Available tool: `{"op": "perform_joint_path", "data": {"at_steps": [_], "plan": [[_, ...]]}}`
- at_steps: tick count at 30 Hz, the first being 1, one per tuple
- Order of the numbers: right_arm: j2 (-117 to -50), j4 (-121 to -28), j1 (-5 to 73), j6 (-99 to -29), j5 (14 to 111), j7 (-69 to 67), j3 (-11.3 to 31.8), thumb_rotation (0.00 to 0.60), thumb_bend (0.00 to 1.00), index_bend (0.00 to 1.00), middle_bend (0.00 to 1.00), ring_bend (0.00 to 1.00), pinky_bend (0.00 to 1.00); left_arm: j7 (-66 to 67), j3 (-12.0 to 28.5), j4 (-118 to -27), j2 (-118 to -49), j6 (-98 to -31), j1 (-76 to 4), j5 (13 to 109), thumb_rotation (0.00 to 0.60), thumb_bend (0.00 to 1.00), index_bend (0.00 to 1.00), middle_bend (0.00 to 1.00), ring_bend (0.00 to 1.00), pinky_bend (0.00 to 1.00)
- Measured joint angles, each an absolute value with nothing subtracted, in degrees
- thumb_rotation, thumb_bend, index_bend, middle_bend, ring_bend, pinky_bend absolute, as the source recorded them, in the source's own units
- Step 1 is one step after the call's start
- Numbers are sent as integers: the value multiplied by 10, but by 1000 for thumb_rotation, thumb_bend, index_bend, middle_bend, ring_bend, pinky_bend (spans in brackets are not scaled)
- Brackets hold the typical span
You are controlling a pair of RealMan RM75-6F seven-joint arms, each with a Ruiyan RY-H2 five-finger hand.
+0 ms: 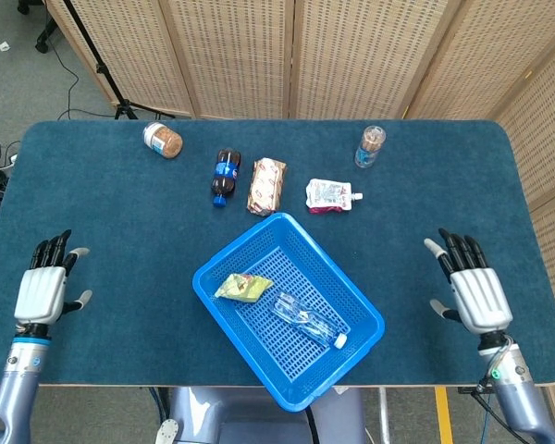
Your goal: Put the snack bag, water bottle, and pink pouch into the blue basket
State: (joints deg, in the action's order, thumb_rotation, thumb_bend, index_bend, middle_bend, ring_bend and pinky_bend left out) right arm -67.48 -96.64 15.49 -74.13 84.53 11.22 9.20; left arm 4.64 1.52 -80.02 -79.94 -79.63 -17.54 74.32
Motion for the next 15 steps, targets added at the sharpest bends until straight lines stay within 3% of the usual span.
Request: {"op": "perform_joint_path", "data": {"at_steps": [8, 15], "plan": [[-695, -965, 268, -631, 789, 145, 155, 600, 156, 125, 0, 0, 39, 25, 29, -788, -798, -772, -172, 737, 600, 220, 282, 0, 0, 56], [-741, -900, 360, -546, 727, 165, 190, 600, 156, 125, 0, 0, 39, 13, 35, -779, -800, -750, -172, 733, 600, 223, 282, 0, 0, 56]]}}
